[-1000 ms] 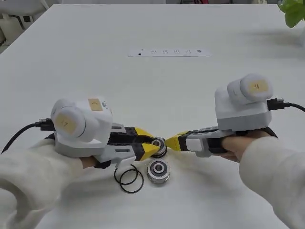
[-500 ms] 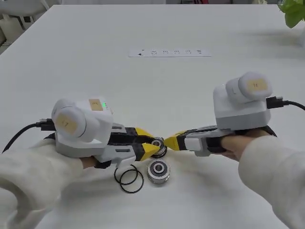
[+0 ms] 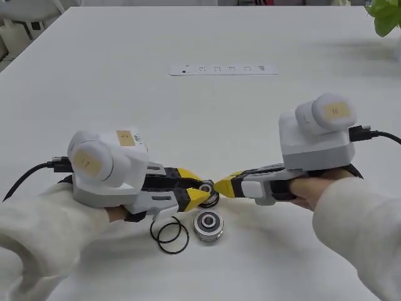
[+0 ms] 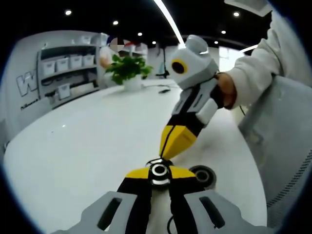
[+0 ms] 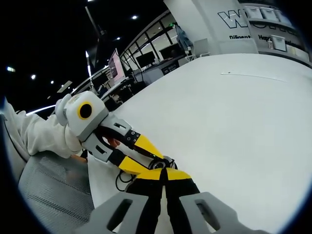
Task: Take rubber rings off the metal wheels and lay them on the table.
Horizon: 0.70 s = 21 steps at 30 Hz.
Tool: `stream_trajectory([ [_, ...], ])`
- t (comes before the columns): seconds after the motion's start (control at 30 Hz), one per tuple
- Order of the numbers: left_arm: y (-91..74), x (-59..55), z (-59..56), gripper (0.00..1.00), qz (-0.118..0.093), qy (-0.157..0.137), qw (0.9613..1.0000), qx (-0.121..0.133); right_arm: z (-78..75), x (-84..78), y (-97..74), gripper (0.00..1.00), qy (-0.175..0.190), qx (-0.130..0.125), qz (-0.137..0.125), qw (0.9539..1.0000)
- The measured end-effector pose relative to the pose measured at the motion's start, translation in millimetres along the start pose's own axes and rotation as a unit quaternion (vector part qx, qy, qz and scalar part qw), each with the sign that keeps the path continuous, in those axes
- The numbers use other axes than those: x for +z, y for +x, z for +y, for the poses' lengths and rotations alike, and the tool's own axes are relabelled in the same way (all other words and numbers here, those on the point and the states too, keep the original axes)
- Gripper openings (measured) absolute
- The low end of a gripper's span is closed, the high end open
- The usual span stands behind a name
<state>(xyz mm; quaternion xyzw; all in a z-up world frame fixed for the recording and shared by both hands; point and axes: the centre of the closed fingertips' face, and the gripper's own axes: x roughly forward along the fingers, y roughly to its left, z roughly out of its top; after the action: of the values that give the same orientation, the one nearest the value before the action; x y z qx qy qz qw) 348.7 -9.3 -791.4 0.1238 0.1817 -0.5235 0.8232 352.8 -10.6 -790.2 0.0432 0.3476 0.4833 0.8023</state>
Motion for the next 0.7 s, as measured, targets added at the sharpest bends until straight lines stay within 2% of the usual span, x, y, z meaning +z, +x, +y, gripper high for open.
stream_trajectory([
  [0.7,0.4,-1.2,1.4,0.14,-0.001,0.002,1.0,0.006,5.3,1.7,0.2,0.0,-0.008,0.014,-0.002,0.9999],
])
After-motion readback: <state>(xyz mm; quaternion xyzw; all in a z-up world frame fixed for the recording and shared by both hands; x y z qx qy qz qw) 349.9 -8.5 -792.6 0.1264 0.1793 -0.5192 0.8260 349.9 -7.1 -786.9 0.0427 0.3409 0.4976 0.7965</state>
